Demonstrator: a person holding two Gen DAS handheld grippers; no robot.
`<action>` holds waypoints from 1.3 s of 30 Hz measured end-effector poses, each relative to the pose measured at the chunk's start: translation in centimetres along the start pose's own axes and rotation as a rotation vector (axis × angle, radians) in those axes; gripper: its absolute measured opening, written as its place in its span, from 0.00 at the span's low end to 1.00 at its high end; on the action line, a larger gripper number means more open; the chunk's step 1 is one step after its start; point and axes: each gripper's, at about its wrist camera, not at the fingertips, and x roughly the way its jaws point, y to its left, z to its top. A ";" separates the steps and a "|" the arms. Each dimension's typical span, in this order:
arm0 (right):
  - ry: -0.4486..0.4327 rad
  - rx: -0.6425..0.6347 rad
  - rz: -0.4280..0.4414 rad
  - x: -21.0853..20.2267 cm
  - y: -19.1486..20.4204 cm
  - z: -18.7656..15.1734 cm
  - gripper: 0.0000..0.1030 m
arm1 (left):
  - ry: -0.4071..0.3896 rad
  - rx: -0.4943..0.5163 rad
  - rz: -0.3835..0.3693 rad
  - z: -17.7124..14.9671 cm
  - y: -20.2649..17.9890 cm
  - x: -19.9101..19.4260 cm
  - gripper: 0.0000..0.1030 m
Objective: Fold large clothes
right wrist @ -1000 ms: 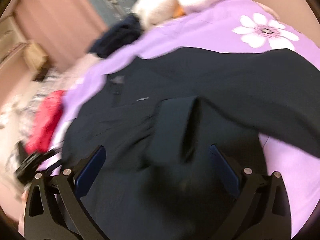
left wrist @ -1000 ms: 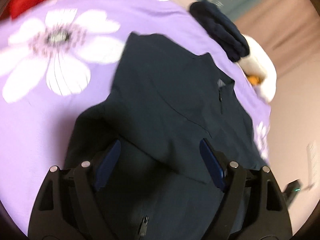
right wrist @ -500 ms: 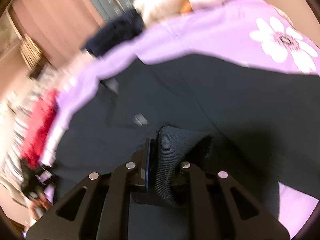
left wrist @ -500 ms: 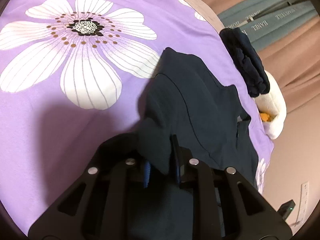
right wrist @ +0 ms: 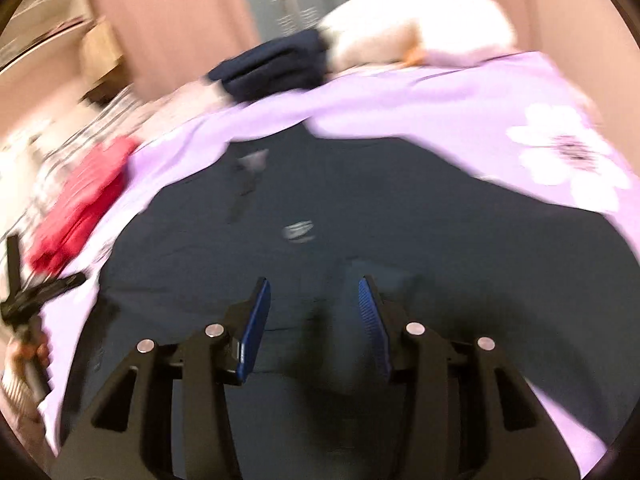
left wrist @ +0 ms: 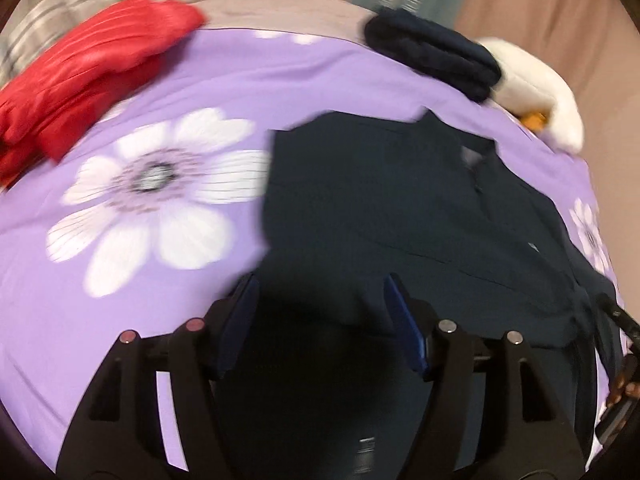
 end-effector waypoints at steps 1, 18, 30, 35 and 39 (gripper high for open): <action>0.024 -0.009 0.007 0.9 0.5 -0.3 0.45 | 0.015 0.032 -0.007 -0.1 -1.4 0.9 0.64; -0.046 0.274 0.068 -8.3 -4.1 -5.7 0.63 | 0.098 0.029 -0.118 -3.2 -3.9 -1.6 0.98; -0.277 0.768 -0.137 -24.7 -16.7 -21.2 0.69 | 0.118 -0.139 -0.204 -12.9 -4.2 -10.0 0.98; -0.271 0.859 -0.151 -23.7 -18.7 -23.2 0.69 | 0.136 -0.096 -0.191 -14.1 -5.1 -12.1 0.98; -0.308 0.903 -0.185 -21.8 -20.4 -22.6 0.69 | 0.125 -0.067 -0.165 -14.0 -5.8 -13.2 0.98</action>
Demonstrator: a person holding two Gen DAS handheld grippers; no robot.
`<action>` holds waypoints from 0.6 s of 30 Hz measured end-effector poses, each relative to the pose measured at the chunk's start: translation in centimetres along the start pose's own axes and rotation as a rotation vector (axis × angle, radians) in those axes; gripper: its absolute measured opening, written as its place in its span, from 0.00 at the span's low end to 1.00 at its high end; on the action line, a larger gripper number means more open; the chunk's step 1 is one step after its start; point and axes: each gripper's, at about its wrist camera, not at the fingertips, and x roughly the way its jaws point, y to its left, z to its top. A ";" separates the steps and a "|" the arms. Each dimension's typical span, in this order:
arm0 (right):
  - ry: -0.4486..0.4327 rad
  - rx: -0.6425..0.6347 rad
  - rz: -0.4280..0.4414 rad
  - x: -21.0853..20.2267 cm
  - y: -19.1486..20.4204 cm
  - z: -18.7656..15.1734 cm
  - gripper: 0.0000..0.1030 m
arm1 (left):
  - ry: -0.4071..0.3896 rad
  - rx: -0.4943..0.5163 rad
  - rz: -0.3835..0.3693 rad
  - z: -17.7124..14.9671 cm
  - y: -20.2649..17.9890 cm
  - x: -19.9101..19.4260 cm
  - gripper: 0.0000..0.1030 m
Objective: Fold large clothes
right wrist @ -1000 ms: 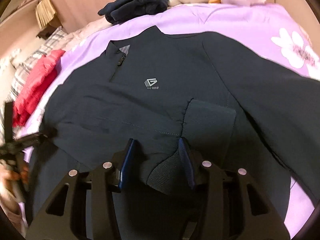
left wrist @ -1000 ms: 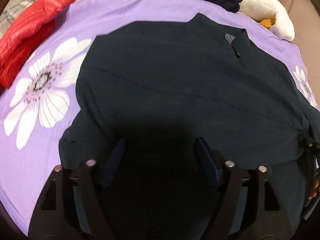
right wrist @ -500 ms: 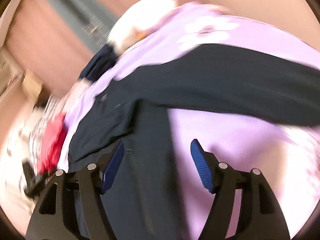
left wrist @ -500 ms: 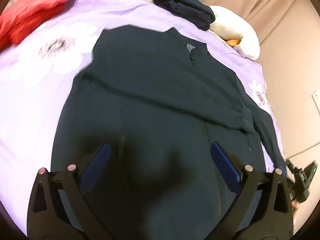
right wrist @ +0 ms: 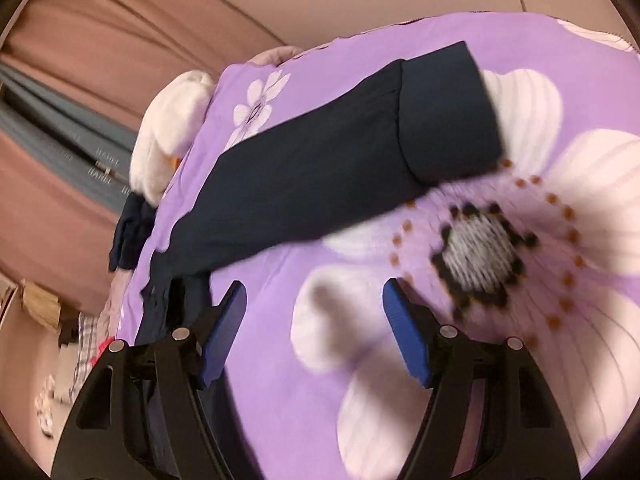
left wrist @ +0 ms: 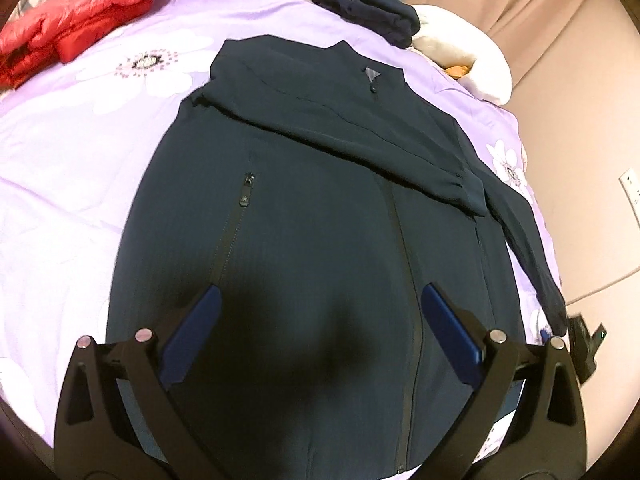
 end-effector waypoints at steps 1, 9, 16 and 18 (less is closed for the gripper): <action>-0.020 0.017 -0.003 0.3 -0.1 0.4 0.69 | -0.001 0.003 0.008 0.0 -0.1 -0.2 0.98; -0.269 0.342 -0.009 2.0 -2.2 3.4 0.61 | -0.008 -0.002 0.064 0.1 -0.6 -0.4 0.98; -0.309 0.141 -0.017 1.0 2.0 5.8 0.07 | -0.008 0.025 0.083 0.3 -0.9 0.3 0.98; -0.330 0.030 0.002 -0.3 4.9 6.5 0.07 | -0.008 0.022 0.082 0.3 -0.8 0.5 0.98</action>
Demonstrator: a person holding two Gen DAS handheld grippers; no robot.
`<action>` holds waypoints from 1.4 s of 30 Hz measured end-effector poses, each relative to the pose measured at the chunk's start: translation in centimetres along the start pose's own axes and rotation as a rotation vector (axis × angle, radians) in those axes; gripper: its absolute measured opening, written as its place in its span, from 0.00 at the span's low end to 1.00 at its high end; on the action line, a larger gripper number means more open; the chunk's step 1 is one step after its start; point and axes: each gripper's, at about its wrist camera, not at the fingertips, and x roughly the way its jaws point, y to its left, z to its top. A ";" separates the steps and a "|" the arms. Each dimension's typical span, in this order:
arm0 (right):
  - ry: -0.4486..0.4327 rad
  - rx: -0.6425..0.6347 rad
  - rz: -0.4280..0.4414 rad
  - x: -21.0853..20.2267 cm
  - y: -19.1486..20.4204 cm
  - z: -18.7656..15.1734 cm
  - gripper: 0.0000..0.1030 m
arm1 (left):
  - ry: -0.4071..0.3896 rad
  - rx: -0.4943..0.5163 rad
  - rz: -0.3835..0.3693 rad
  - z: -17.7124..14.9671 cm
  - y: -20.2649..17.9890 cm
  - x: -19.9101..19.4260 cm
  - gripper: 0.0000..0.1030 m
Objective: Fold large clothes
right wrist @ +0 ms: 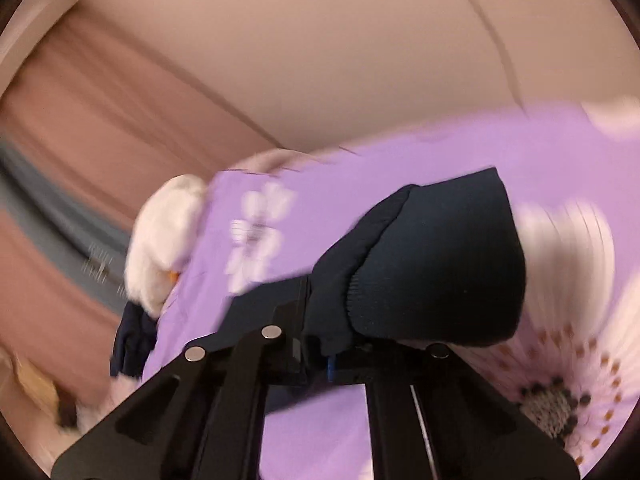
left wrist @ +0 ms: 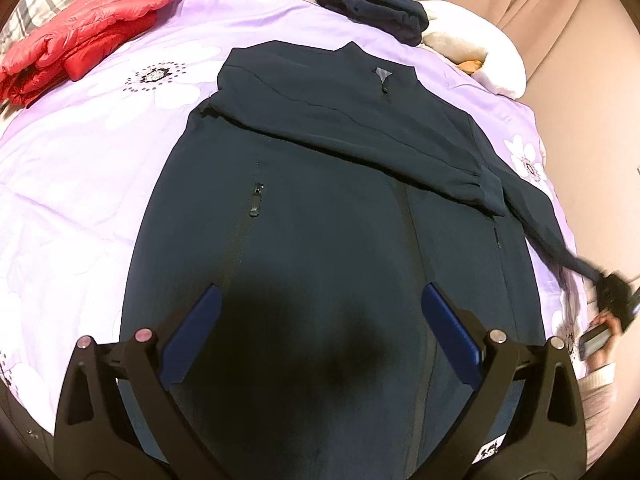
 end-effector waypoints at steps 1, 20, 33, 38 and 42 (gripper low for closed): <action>-0.012 -0.074 0.018 -0.6 2.3 0.5 0.07 | 0.000 -0.003 -0.004 0.0 0.1 0.1 0.98; 0.260 -1.390 0.380 0.6 44.0 -29.8 0.31 | -0.085 -0.166 -0.038 0.9 7.2 -2.3 0.98; 0.629 -1.393 0.363 2.9 31.8 -33.9 0.60 | -0.088 -0.240 -0.097 3.9 10.8 -0.7 0.98; 0.550 -1.225 0.256 4.3 28.0 -25.9 0.60 | -0.076 -0.255 -0.272 9.3 8.5 2.9 0.98; 0.548 -1.069 0.209 6.0 24.8 -21.9 0.60 | -0.008 -0.326 -0.321 13.3 7.1 8.2 0.96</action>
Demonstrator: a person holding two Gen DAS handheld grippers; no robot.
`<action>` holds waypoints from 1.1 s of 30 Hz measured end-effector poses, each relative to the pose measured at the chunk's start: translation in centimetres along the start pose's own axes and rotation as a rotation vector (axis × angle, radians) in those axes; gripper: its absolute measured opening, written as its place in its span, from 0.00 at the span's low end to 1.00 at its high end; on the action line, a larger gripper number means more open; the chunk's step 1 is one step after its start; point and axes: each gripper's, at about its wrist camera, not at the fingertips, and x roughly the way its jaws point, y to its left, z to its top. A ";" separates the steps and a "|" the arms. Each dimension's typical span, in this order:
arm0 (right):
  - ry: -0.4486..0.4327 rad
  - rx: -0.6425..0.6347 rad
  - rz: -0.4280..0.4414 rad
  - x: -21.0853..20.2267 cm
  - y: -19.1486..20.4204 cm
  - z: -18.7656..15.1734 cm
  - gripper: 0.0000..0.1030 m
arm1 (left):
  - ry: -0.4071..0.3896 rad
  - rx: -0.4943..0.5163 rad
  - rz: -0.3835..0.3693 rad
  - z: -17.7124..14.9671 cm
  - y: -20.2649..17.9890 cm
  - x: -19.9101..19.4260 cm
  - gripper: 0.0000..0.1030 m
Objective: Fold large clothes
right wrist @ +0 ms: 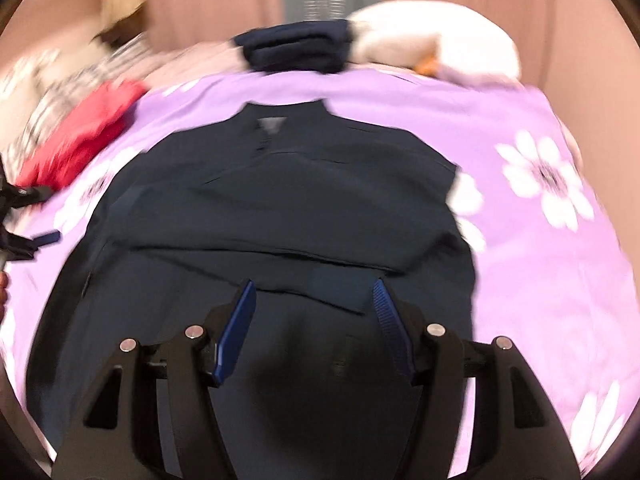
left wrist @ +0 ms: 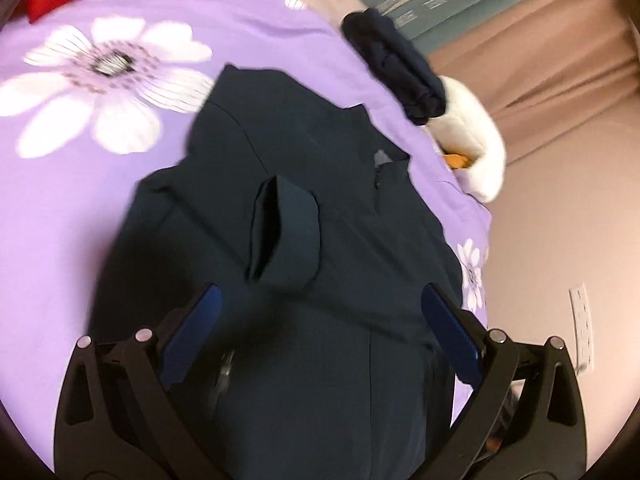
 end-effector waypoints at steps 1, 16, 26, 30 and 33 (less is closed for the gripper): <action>-0.003 0.035 -0.003 0.0 -1.1 -0.3 0.60 | 0.014 -0.016 0.008 0.6 -0.1 1.4 0.93; -0.040 0.129 -0.020 0.5 -5.3 -1.7 0.60 | -0.107 0.049 -0.057 7.2 -4.9 5.7 0.04; 0.005 0.144 -0.028 1.5 -5.7 -2.3 0.60 | 0.058 0.115 0.109 3.0 2.8 6.8 0.22; 0.002 0.123 -0.020 1.4 -5.3 -1.5 0.60 | 0.042 0.120 0.090 2.6 3.4 4.4 0.49; -0.005 0.107 -0.011 1.7 -5.3 -0.3 0.60 | 0.020 0.179 0.136 3.0 2.3 2.9 0.51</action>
